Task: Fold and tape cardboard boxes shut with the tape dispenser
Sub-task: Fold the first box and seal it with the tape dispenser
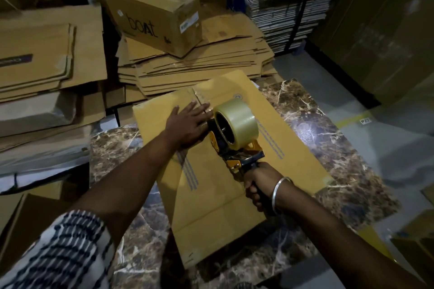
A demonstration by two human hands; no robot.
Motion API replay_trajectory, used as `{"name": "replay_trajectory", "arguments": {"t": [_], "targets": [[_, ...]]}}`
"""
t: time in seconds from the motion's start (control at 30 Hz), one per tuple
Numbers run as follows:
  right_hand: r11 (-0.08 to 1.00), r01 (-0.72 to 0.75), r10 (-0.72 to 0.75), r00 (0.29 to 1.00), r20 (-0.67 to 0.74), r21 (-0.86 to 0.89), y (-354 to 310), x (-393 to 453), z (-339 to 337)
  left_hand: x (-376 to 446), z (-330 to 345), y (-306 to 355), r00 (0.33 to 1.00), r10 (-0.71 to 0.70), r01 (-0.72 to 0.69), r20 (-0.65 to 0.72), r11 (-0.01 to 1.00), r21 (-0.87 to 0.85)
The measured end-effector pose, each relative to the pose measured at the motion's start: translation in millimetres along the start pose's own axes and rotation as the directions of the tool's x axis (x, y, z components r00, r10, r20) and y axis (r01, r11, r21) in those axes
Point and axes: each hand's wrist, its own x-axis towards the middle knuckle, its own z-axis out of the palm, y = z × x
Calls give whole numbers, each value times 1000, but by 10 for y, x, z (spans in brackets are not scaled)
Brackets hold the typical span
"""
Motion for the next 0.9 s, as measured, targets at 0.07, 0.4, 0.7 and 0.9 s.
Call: {"name": "replay_trajectory", "arguments": {"t": [0.07, 0.4, 0.7, 0.9], "targets": [[1000, 9, -9, 1000, -10, -14, -112, 51, 4, 98, -42, -72, 998, -39, 38, 54, 999, 25], [999, -1, 0, 1000, -6, -52, -468, 273, -48, 361, -145, -244, 979, -144, 130, 142, 986, 101], [1000, -9, 9, 1000, -11, -9, 65, -56, -380, 363, -107, -225, 977, -182, 181, 108, 983, 21], [993, 61, -66, 997, -45, -99, 131, -5, -358, 172, -79, 223, 995, -100, 99, -5, 991, -91]]}}
